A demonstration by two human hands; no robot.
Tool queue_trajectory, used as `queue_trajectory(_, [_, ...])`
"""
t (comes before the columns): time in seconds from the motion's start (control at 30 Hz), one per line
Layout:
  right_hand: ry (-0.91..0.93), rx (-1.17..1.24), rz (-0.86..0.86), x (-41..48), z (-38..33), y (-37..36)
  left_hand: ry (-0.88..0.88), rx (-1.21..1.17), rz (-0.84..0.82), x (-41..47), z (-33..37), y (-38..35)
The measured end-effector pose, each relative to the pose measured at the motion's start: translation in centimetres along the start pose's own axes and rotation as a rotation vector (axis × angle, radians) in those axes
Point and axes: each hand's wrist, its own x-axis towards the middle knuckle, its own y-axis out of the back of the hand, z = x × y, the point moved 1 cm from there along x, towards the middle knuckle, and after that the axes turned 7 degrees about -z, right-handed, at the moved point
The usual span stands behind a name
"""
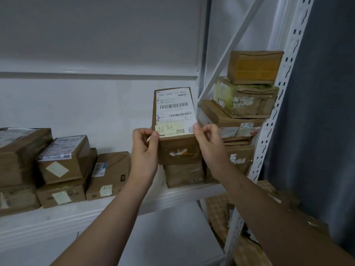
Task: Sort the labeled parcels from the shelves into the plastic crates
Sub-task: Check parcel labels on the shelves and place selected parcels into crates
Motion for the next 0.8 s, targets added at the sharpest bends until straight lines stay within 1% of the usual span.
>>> queue_trajectory(0.07, [0.002, 0.093, 0.005, -0.1, 0.2, -0.4, 0.026, -0.058, -0.005, -0.2, 0.4, 0.0])
queue_trajectory(0.13, [-0.001, 0.198, 0.003, -0.3, 0.2, -0.6, 0.022, -0.051, -0.031, -0.5, 0.8, 0.1])
queue_trajectory(0.2, [0.014, 0.244, 0.005, -0.4, 0.0, -0.7, 0.002, -0.043, -0.063, -0.8, 1.2, 0.3])
queue_trajectory(0.33, [0.055, 0.227, -0.016, -0.3, -0.4, -0.6, 0.013, -0.036, -0.123, -1.1, 1.9, 0.8])
queue_trajectory(0.5, [0.08, 0.139, -0.07, -0.4, -1.3, -0.9, -0.046, -0.036, -0.189, -1.6, 2.4, 1.7])
queue_trajectory(0.6, [0.116, 0.176, -0.076, -0.6, -1.5, -1.3, -0.071, 0.023, -0.225, -2.0, 2.9, 2.2])
queue_trajectory(0.7, [0.153, 0.252, -0.072, -0.9, -1.5, -1.5, -0.07, 0.024, -0.233, -2.5, 3.3, 2.4])
queue_trajectory(0.8, [0.179, 0.241, -0.064, -1.2, -1.3, -1.7, -0.073, 0.017, -0.236, -3.1, 3.4, 2.6])
